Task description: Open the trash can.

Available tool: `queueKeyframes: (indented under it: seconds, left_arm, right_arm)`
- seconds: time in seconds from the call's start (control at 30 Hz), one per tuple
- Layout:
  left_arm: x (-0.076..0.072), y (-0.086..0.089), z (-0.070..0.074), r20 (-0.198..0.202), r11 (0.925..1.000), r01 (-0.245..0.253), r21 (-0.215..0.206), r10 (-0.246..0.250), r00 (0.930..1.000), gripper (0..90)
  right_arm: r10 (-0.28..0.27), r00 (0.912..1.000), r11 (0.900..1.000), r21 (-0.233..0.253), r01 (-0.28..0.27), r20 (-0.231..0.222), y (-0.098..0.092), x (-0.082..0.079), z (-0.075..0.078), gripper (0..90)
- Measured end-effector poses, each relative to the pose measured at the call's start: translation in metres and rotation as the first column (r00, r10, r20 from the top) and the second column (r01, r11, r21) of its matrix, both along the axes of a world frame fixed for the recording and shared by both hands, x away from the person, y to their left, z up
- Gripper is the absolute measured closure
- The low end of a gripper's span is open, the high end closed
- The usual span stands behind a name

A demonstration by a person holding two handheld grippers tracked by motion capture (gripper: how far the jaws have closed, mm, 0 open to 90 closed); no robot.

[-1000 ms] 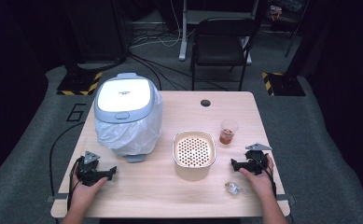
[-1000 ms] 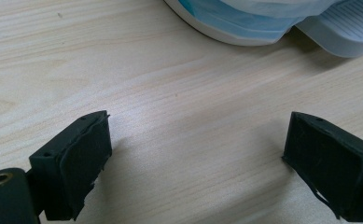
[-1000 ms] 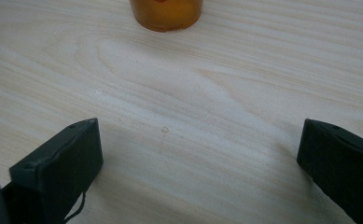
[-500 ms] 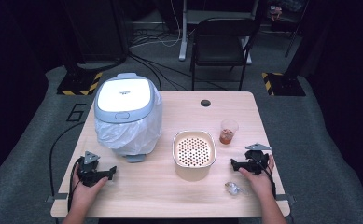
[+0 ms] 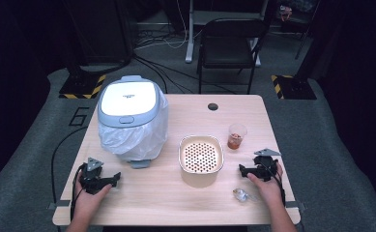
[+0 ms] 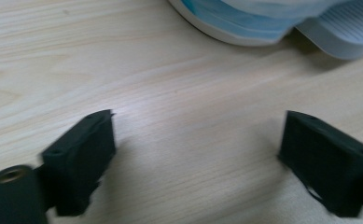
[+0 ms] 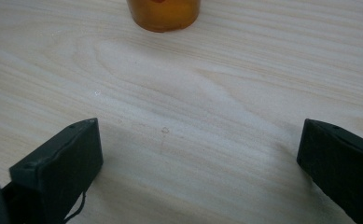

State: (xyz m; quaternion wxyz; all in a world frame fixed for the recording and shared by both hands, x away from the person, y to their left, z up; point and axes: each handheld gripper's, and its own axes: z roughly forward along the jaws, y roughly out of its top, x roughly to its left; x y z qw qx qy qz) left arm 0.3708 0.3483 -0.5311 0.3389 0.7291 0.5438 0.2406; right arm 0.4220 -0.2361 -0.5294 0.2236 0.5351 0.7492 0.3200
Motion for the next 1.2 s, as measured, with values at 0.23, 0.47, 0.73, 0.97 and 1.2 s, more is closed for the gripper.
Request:
queueKeyframes:
  seconds: [0.23,0.47,0.73,0.97,1.2]
  left_arm:
    - [-0.005,0.000,0.007,-0.024,0.9997,0.021,-0.016,-0.022,0.9995,35.7]
    - [-0.014,-0.017,0.019,-0.013,0.9957,0.091,-0.017,-0.091,0.9957,36.3]
    - [-0.024,-0.039,0.024,-0.016,0.9874,0.151,-0.046,-0.152,0.9883,36.2]
    - [-0.027,-0.055,0.025,0.025,0.9776,0.204,-0.053,-0.203,0.9789,36.4]
    - [-0.028,-0.068,0.023,0.067,0.9647,0.226,-0.136,-0.219,0.9735,38.3]
  right_arm:
    - [-0.001,1.0000,1.000,0.003,0.001,0.000,0.001,-0.001,0.000,0.0]
    - [0.004,1.0000,1.000,0.001,-0.004,-0.002,0.000,0.000,0.000,0.0]
    - [0.012,0.9999,1.000,-0.006,-0.012,-0.003,0.000,0.000,0.000,0.0]
    - [0.016,0.9999,1.000,-0.005,-0.016,-0.001,0.000,0.001,0.000,0.0]
    - [0.015,0.9999,1.000,0.000,-0.015,-0.003,0.001,0.001,0.000,0.0]
